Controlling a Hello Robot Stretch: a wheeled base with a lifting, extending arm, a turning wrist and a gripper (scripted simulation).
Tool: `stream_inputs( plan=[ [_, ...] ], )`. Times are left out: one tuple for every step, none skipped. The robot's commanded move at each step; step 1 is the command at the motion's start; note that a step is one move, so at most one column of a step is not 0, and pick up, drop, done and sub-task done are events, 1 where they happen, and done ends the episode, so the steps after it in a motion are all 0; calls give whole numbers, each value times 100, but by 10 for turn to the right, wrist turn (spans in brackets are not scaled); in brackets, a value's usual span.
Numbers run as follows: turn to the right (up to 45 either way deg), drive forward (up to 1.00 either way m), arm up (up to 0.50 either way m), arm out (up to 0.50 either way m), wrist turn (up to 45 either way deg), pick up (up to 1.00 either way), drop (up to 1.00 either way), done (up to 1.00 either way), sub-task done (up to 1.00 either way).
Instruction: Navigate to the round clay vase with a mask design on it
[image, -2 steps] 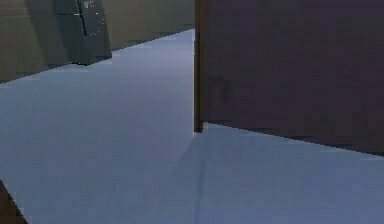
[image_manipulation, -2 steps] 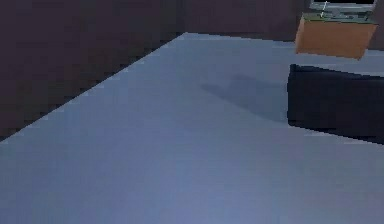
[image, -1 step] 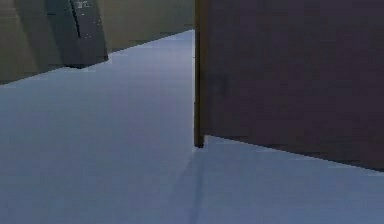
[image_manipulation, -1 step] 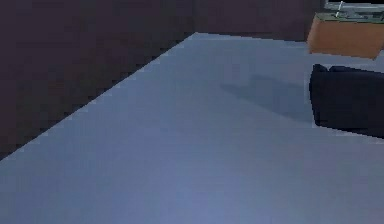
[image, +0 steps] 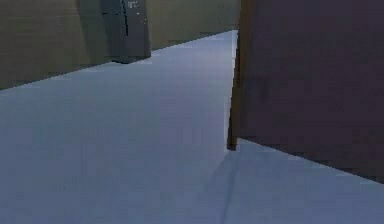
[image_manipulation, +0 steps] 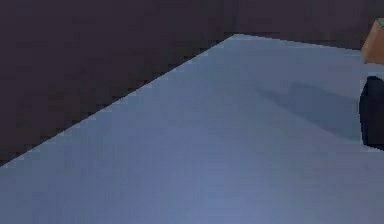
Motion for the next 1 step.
stream_inputs(
  plan=[
    [0, 60, 0, 0, 0, 0, 0, 0, 0]
  ],
)
